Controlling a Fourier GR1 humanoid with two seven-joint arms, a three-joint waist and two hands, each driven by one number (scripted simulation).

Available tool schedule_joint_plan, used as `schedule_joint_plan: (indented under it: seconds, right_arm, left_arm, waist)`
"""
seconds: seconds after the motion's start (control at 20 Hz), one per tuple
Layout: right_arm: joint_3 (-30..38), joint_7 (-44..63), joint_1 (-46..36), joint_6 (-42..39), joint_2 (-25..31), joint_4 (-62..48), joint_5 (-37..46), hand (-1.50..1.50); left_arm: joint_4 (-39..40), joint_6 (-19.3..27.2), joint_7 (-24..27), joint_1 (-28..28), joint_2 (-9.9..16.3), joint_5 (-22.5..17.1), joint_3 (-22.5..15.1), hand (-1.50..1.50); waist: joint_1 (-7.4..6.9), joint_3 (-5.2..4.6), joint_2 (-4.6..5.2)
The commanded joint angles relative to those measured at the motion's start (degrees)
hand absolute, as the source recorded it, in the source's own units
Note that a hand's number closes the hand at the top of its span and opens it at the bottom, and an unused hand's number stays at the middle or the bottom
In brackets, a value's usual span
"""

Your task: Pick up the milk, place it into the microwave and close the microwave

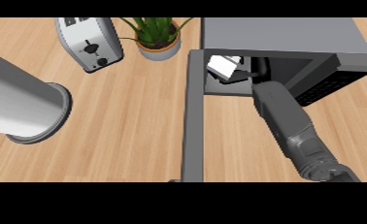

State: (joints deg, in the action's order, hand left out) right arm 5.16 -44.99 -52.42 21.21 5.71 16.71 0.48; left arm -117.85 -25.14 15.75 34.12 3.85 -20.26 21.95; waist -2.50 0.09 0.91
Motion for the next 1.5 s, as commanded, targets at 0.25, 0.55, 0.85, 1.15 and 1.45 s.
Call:
schedule_joint_plan:
  seconds: [0.25, 0.55, 0.85, 1.15, 1.45]
  right_arm:
    - [-2.8, 1.6, -7.9, 19.5, -1.1, -7.0, 7.4, 1.50]
    - [-0.4, 4.7, -9.8, 23.9, 0.7, -9.2, 6.7, 1.50]
    - [2.2, 3.7, -8.5, 22.9, 2.9, -10.2, 5.3, 1.50]
    - [1.9, 4.1, -8.0, 22.4, 6.2, -12.2, 6.5, 1.50]
    - [1.9, 4.9, -6.4, 24.4, 7.4, -13.9, 7.0, 1.50]
  left_arm:
    - [4.2, -0.2, 0.9, -3.8, 0.5, 1.2, 0.1, -1.50]
    - [3.4, -0.4, -0.7, -4.9, 1.9, 0.8, 0.5, -1.50]
    - [4.6, -1.5, 0.2, -5.4, 2.1, 0.8, 0.5, -1.50]
    - [2.9, -0.4, -2.5, -6.9, 2.8, 0.1, 0.5, -1.50]
    - [4.7, -0.1, -2.7, -9.3, 3.2, 0.4, 0.1, -1.50]
  waist:
    - [-2.16, -0.04, 0.80]
    - [-3.13, 0.08, 1.42]
    - [-3.34, 0.10, 1.54]
    - [-4.50, 0.22, 2.15]
    - [-4.91, 0.25, 2.76]
